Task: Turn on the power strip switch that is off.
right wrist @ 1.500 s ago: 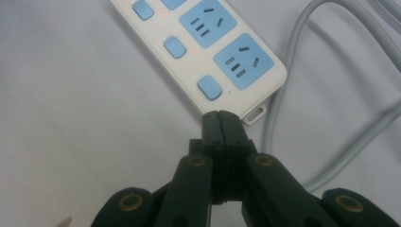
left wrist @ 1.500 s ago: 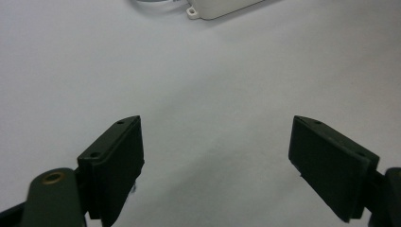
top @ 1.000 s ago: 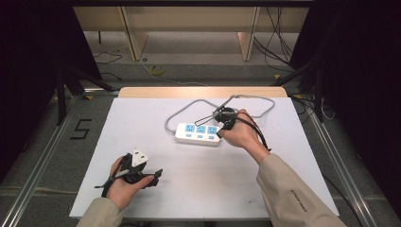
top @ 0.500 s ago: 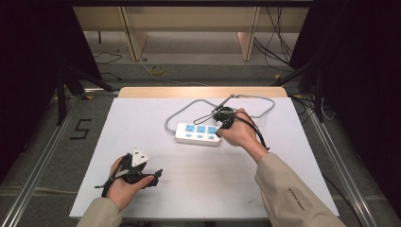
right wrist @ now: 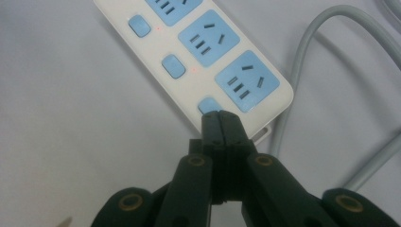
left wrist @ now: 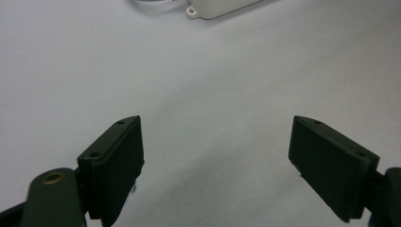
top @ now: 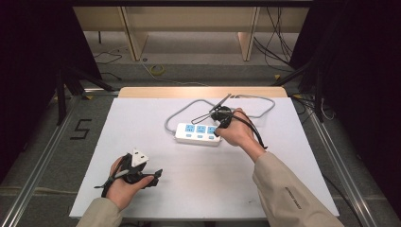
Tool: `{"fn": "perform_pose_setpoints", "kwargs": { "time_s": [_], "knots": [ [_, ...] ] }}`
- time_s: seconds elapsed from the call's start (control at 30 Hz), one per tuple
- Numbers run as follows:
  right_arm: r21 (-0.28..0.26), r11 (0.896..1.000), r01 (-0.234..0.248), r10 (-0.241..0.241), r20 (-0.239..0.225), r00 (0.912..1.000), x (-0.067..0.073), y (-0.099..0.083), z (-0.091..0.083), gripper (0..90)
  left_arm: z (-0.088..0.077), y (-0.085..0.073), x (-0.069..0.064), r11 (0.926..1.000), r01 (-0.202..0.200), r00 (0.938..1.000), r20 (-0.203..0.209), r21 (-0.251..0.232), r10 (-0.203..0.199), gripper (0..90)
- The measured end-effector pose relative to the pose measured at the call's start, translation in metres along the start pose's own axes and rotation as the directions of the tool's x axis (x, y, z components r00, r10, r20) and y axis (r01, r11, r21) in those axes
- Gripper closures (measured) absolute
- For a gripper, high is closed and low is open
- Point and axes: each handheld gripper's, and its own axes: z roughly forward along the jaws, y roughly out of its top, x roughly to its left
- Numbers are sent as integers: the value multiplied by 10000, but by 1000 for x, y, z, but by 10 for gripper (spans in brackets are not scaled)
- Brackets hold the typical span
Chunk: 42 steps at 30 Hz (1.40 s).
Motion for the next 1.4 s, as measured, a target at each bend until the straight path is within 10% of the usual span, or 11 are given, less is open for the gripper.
{"fn": "perform_pose_setpoints", "kwargs": {
  "time_s": [1.4],
  "knots": [
    [157, 9998, -129, 129, -37, 9999, 0, 10, 21, 900, 0, 0, 0, 10000, -11, 10000, 31, 9, 11, 186]
  ]
}}
